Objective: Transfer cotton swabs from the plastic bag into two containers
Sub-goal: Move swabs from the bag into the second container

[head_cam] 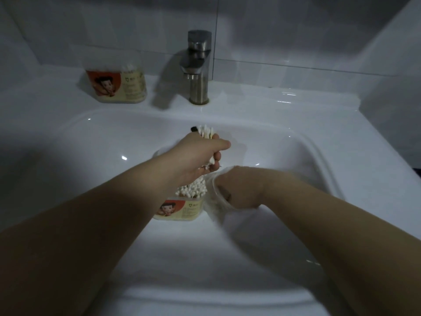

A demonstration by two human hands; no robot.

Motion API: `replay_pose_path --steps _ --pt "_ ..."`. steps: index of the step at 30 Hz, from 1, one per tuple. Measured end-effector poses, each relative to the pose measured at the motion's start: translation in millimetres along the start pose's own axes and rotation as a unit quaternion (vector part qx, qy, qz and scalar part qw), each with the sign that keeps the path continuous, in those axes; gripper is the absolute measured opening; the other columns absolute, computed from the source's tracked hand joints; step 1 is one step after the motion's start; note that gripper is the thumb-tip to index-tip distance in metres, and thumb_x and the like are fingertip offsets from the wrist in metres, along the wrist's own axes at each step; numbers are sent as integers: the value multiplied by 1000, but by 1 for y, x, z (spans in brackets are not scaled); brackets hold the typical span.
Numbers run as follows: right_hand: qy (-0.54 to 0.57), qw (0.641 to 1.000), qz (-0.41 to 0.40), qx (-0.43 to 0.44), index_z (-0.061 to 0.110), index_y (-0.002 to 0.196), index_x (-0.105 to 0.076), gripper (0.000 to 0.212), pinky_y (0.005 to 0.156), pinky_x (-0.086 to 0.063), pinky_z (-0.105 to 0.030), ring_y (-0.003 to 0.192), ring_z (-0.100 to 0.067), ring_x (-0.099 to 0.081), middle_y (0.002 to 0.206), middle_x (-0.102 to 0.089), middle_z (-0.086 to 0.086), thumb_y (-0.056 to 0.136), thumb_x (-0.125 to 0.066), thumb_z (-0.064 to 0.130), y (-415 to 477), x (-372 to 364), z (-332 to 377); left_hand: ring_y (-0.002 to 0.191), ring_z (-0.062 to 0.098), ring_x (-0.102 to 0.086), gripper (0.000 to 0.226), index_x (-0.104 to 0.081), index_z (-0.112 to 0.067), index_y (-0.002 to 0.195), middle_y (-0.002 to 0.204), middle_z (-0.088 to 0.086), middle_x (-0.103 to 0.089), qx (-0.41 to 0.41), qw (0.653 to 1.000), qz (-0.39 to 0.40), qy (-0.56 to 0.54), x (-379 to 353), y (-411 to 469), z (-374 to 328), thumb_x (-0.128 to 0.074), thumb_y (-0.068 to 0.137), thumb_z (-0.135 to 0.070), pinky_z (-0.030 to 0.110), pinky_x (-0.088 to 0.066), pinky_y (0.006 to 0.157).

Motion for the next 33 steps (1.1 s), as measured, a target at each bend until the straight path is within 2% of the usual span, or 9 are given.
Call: replay_pose_path --steps 3,9,11,15,19,23,27,30,33 --pt "-2 1000 -28 -14 18 87 -58 8 50 -29 -20 63 -8 -46 75 -48 7 92 -53 16 -3 4 -2 45 5 -53 21 -55 -20 85 63 0 -55 -15 999 2 36 1 2 1 -73 93 -11 19 -48 48" --pt "0 997 -67 -31 26 64 -49 28 50 -28 -23 58 -8 -43 65 -49 6 90 -52 13 -11 20 -6 59 14 -61 24 -54 -20 76 68 2 -59 -65 977 -15 201 2 5 3 -70 90 -8 23 -45 51" --pt "10 995 -89 -49 24 61 -48 30 54 -35 -27 56 -10 -46 58 -46 9 87 -54 11 -16 28 -11 66 20 -61 23 -56 -20 72 66 4 -60 -79 962 -14 261 1 4 4 -68 88 -9 24 -45 52" --pt "44 991 -96 -84 22 75 -64 19 71 -53 -29 71 -22 -65 64 -65 1 89 -55 13 -22 35 -16 67 20 -62 19 -58 -18 75 65 3 -62 -75 952 20 295 2 2 5 -68 88 -10 18 -42 44" --pt "43 988 -125 -74 15 76 -74 19 72 -55 -32 73 -24 -64 70 -71 -4 87 -59 19 -27 38 -15 71 29 -67 9 -66 -10 76 74 9 -67 -103 897 34 429 0 -1 6 -64 85 -8 31 -51 59" --pt "36 985 -159 -56 17 86 -78 18 78 -54 -36 80 -26 -64 83 -72 -6 88 -61 24 -29 40 -16 71 19 -57 16 -57 -16 71 73 2 -59 -114 851 10 512 2 0 6 -65 85 -13 27 -36 52" --pt "132 967 -206 -71 21 82 -79 8 70 -53 -27 74 -13 -67 74 -73 5 84 -71 23 -32 42 -28 81 23 -63 9 -62 -11 82 82 6 -65 -106 836 10 539 6 4 6 -69 84 -16 27 -41 57" --pt "175 957 -215 -91 18 78 -76 10 53 -46 -10 56 3 -64 61 -71 10 84 -69 17 -31 40 -36 75 22 -61 15 -59 -13 73 74 4 -61 -113 825 27 553 4 4 8 -71 82 -16 26 -37 53" --pt "190 949 -229 -100 17 76 -74 12 48 -39 -6 50 9 -61 57 -70 11 85 -66 15 -30 39 -39 70 19 -59 20 -57 -16 69 70 1 -58 -115 832 26 541 4 6 9 -72 81 -20 27 -36 52"
Point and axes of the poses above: each hand's wrist, its own y-axis towards the middle knuckle, its own x-axis out of the back of the hand, z = x × y, the point moved 2 cm from there along y, towards the middle knuckle
